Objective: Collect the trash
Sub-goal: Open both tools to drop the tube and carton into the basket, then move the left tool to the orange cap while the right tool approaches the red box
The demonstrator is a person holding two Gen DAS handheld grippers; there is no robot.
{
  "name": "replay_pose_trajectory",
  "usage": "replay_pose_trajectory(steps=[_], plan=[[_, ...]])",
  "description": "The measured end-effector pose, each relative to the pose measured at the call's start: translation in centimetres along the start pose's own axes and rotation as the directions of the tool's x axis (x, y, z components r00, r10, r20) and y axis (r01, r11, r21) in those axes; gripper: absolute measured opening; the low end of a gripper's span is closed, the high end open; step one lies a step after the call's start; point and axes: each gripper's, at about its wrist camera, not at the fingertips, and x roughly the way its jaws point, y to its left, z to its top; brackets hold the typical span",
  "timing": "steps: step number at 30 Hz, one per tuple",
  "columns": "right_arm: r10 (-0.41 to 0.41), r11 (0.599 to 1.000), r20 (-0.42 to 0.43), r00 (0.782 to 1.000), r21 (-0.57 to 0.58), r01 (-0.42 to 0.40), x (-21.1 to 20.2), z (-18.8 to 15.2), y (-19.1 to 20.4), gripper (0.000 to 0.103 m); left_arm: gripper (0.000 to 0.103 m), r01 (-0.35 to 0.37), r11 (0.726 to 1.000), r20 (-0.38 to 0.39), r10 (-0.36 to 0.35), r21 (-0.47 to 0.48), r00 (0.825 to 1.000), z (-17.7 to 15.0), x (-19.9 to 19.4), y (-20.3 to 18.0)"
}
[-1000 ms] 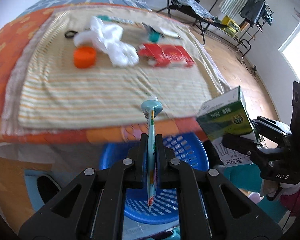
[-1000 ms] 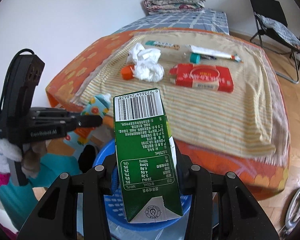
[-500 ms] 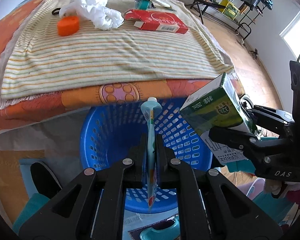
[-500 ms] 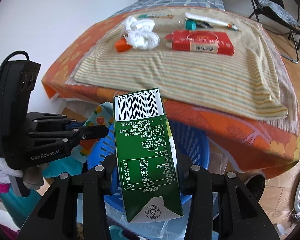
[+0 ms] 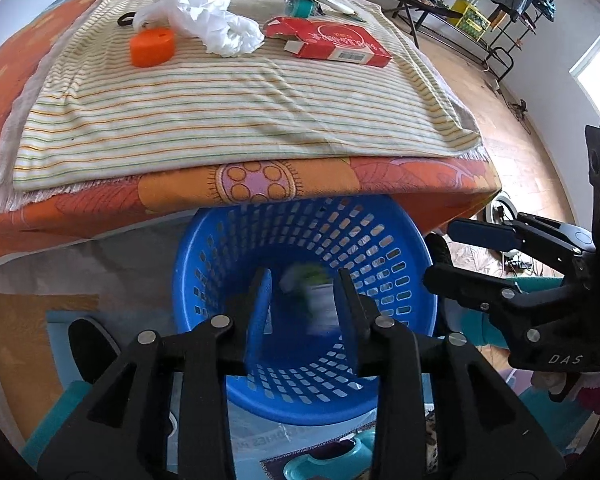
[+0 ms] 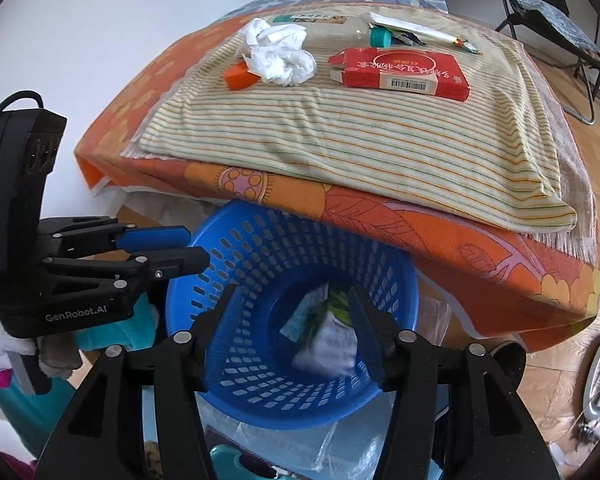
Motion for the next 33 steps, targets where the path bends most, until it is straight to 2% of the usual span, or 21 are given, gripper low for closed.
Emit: replay_pose_trajectory(steps=[15, 22, 24, 27, 33], plan=[[0.012, 1.000, 0.030, 0.999, 0.014, -0.012, -0.9, 1.2, 0.0, 0.057, 0.032, -0.009, 1.000, 0.013, 0.009, 0.004, 1.000, 1.1, -0.5, 0.2], [0.002, 1.000, 0.070, 0.998, 0.024, -0.004, -2.2, 3.2, -0.5, 0.066, 0.032, -0.024, 1.000, 0.054, 0.025, -0.016, 0.998, 3.6, -1.9, 1.0], [0.001, 0.999, 0.078, 0.997, 0.038, -0.004, -2.6, 4.0, -0.9, 0.067, 0.033, -0.029, 0.999, 0.068, 0.031, -0.023, 0.997, 4.5, -2.4, 1.3], [-0.003, 0.999, 0.089, 0.996, 0.053, -0.001, -3.0, 5.2, -1.5, 0.067, 0.043, -0.034, 0.998, 0.098, 0.038, -0.047, 0.994, 5.7, -3.2, 2.1], [-0.016, 0.997, 0.113, 0.993, 0.070, 0.008, -3.5, 7.7, -2.6, 0.068, 0.043, -0.026, 0.993, 0.118, 0.040, -0.111, 0.992, 8.3, -4.5, 4.1]])
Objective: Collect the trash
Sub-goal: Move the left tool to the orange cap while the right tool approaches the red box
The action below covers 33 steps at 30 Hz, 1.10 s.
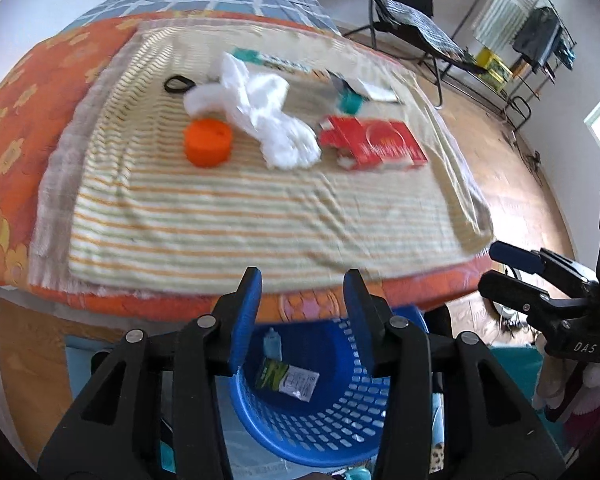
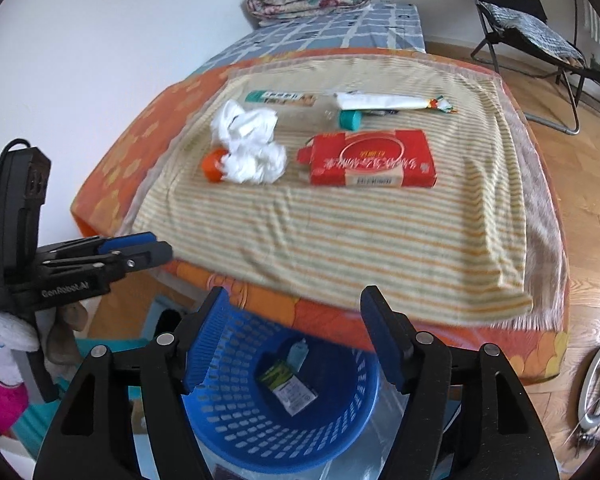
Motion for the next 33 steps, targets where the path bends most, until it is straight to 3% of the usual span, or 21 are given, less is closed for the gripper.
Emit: replay_pose_trajectory(steps=[8, 11, 14, 18, 33], plan=[[0.032, 0.999, 0.008, 0.999, -0.040, -0.031, 0.7, 5.1, -2.6, 0.068, 0.043, -0.023, 0.999, 0.063, 0.025, -0.029, 0.998, 4.3, -0.6, 2.0], [0.028, 0.999, 0.012, 1.000, -0.043, -0.028, 1.6, 7.5, -4.0, 0.068, 0.043, -0.008, 0.999, 0.042, 0.010, -0.054, 0.999, 5.3, 0.3, 3.1], [0.008, 0.999, 0.030, 1.000, -0.039, -0.007, 2.6, 9.6, -5.0, 0.068, 0.043, -0.039, 0.999, 0.023, 0.039, -0.024, 0.999, 5.9, 1.6, 3.3], [0.099, 0.994, -0.003, 0.995, 0.037, -0.099, 4.8, 11.8, -6.5, 0.068, 0.043, -0.053, 0.999, -0.005, 0.053, -0.010, 0.999, 6.7, 3.4, 3.7], [0.029, 0.999, -0.078, 0.997, -0.043, -0.032, 12.6, 16.3, -8.0, 0.068, 0.043, -0.034, 0.999, -0.076, 0.032, -0.023, 0.997, 8.3, 7.5, 6.6]])
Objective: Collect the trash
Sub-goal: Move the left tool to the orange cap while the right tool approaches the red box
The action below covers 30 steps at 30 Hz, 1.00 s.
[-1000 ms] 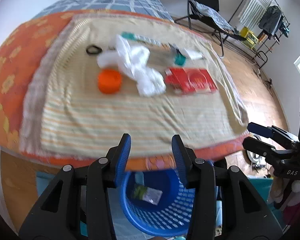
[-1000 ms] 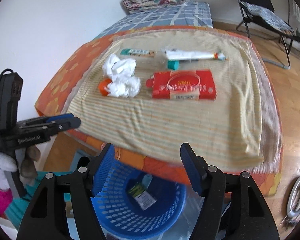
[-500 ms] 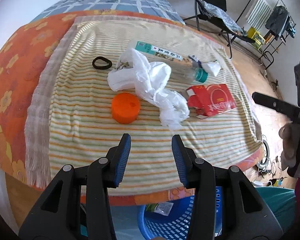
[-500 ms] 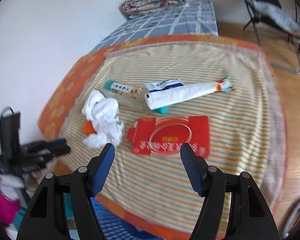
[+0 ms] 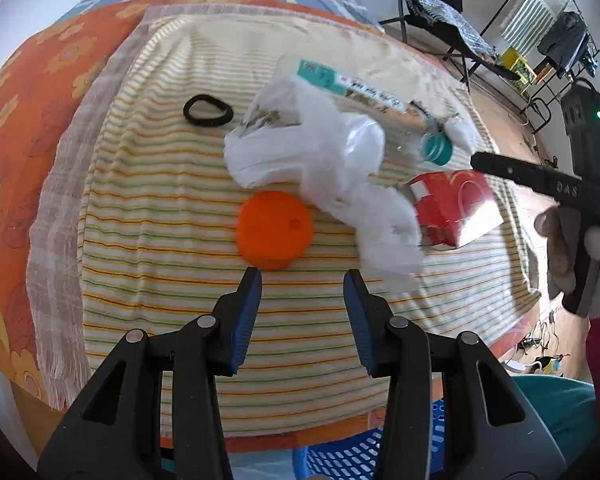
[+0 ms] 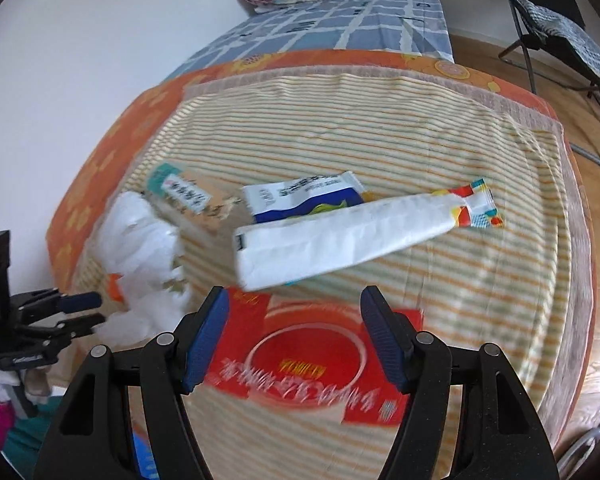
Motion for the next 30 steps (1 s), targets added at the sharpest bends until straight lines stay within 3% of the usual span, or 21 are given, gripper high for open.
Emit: replay_pose_trajectory(steps=[8, 16, 21, 25, 30], plan=[[0.010, 0.999, -0.022, 1.000, 0.044, -0.009, 2.1, 1.1, -1.7, 0.068, 0.043, -0.020, 0.999, -0.015, 0.020, 0.039, 1.000, 0.1, 1.1, 0.8], [0.023, 0.996, -0.091, 0.996, 0.084, -0.015, 3.0, -0.5, -2.4, 0.068, 0.043, -0.050, 0.995, -0.001, 0.051, 0.084, 0.999, 0.9, 1.7, 0.6], [0.106, 0.990, -0.135, 0.985, 0.112, -0.091, 2.2, -2.5, -2.6, 0.068, 0.043, -0.059, 0.994, 0.002, 0.059, 0.090, 0.998, 1.1, 1.9, 0.6], [0.156, 0.987, -0.181, 0.971, 0.070, -0.146, 1.5, -4.1, -1.4, 0.068, 0.043, -0.075, 0.992, 0.004, 0.075, 0.097, 0.997, 1.3, 2.0, 0.4], [0.089, 0.984, -0.217, 0.972, -0.130, -0.119, 0.8, -5.7, 2.1, 0.068, 0.043, -0.088, 0.991, 0.017, 0.087, 0.105, 0.996, 2.1, 2.4, 0.3]])
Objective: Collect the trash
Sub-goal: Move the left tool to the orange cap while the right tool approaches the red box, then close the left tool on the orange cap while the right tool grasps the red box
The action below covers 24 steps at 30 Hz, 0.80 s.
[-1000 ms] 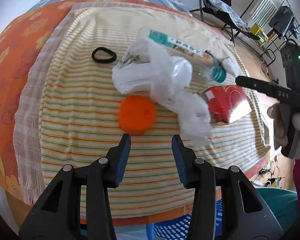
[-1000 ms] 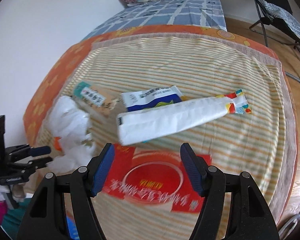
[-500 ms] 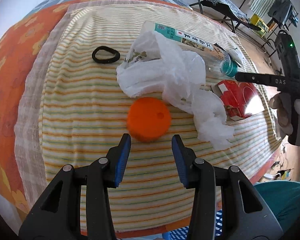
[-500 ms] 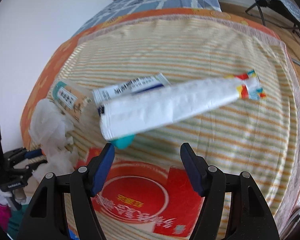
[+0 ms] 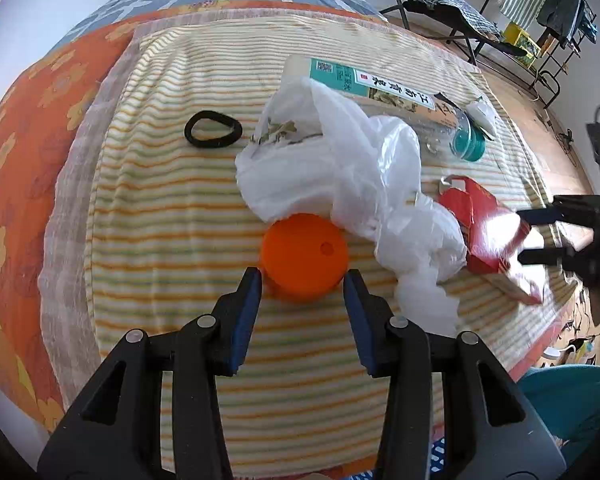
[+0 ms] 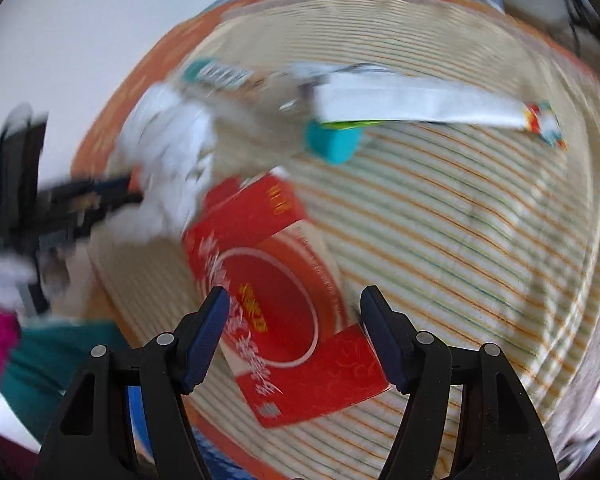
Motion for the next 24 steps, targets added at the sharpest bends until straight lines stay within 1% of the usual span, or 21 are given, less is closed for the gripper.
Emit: replay_pose_trajectory(steps=[2, 3, 6, 8, 10, 12, 17, 20, 21, 23, 24], plan=[[-0.048, 0.996, -0.002, 0.999, -0.077, 0.048, 0.2, -0.5, 1.4, 0.068, 0.043, -0.018, 1.000, 0.002, 0.018, 0.011, 1.000, 0.2, 0.3, -0.3], [-0.057, 0.993, 0.001, 0.998, -0.099, 0.056, 0.3, -0.6, 1.9, 0.069, 0.044, -0.029, 0.999, 0.002, 0.029, 0.019, 1.000, 0.3, 0.5, -0.4], [-0.087, 0.984, -0.001, 0.996, -0.159, 0.085, 0.9, -1.0, 3.2, 0.078, 0.046, -0.046, 0.998, 0.001, 0.046, 0.034, 0.999, 0.5, 0.8, -0.7], [-0.115, 0.973, 0.006, 0.993, -0.201, 0.114, 1.1, -1.1, 4.1, 0.080, 0.048, -0.046, 0.999, -0.002, 0.046, 0.025, 0.999, 0.6, 1.0, -0.6], [-0.132, 0.965, 0.015, 0.991, -0.226, 0.132, 1.3, -1.1, 4.7, 0.081, 0.056, -0.044, 0.999, -0.004, 0.044, 0.004, 0.999, 0.9, 1.4, -0.3], [-0.148, 0.961, 0.015, 0.989, -0.233, 0.147, 1.6, -1.0, 5.3, 0.081, 0.059, -0.039, 0.999, -0.004, 0.039, -0.022, 0.999, 1.2, 1.7, -0.1], [-0.180, 0.950, 0.006, 0.984, -0.257, 0.175, 2.2, -0.4, 6.4, 0.082, 0.059, -0.046, 0.999, 0.002, 0.046, -0.028, 0.999, 1.8, 2.2, 0.0], [-0.208, 0.939, -0.027, 0.978, -0.286, 0.192, 3.1, -0.1, 7.1, 0.082, 0.050, -0.029, 0.999, 0.005, 0.030, -0.027, 1.000, 1.7, 2.0, 0.2], [-0.212, 0.940, -0.034, 0.977, -0.281, 0.194, 3.1, -0.5, 7.2, 0.082, 0.049, -0.024, 0.999, 0.006, 0.025, -0.025, 1.000, 1.6, 1.8, 0.3], [-0.195, 0.952, -0.051, 0.980, -0.251, 0.176, 3.0, -0.7, 6.7, 0.082, 0.049, -0.021, 1.000, 0.007, 0.021, -0.018, 1.000, 1.4, 1.7, 0.6], [-0.166, 0.962, -0.055, 0.985, -0.230, 0.149, 2.8, -0.7, 6.4, 0.082, 0.049, -0.019, 1.000, 0.007, 0.019, -0.014, 1.000, 1.3, 1.6, 0.7]])
